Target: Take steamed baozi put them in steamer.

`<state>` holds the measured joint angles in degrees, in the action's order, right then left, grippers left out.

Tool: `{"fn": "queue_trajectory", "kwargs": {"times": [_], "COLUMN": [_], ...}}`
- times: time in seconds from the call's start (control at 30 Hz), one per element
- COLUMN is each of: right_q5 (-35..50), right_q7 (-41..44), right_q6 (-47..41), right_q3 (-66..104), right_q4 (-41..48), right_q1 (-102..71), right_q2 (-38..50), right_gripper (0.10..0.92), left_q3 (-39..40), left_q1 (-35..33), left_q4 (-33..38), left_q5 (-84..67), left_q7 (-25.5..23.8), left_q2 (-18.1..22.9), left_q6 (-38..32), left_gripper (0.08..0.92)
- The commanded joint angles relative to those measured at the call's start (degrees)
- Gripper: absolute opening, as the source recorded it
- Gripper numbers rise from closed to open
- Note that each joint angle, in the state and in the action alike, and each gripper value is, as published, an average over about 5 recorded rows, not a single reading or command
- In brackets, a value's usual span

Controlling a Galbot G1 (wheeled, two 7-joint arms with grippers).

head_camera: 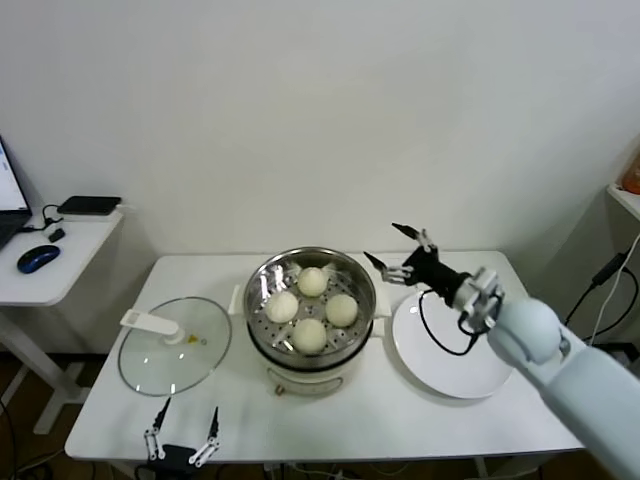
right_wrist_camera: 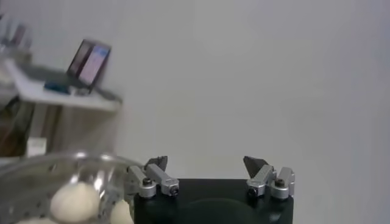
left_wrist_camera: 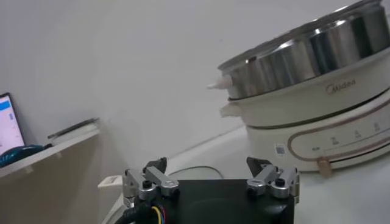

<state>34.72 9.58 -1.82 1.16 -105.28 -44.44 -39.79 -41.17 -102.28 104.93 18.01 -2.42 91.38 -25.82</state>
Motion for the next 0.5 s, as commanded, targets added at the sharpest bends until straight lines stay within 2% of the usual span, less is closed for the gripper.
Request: {"fn": "queue_trajectory", "kwargs": {"times": [0.03,0.27,0.5], "right_q5": [-8.13,-11.54,-16.91], "right_q7": [-4.64,-5.16,-7.16], "right_q6": [14.21,20.34,28.37], "right_q3": [31.18,32.23,31.98], "right_q4": [-5.96,-5.91,-3.53], "right_q1": [-40.72,-46.13,-50.26], "right_q2": [-19.47,-30.55,-37.1], "right_gripper": [0.823,0.823,0.823], "left_q3": [-0.06,0.01,-0.23], "left_q1": [0.31,0.47,0.48], "left_q4": [-0.52,-0.4,-0.48], "left_q5": [-0.41,-0.52,-0.86], "left_q7": [0.11,0.08,0.23], "left_q2": [-0.16,-0.17,-0.28], "left_q6": [-0.29,-0.22,-0.34], "left_gripper": [0.823,0.823,0.823]}}
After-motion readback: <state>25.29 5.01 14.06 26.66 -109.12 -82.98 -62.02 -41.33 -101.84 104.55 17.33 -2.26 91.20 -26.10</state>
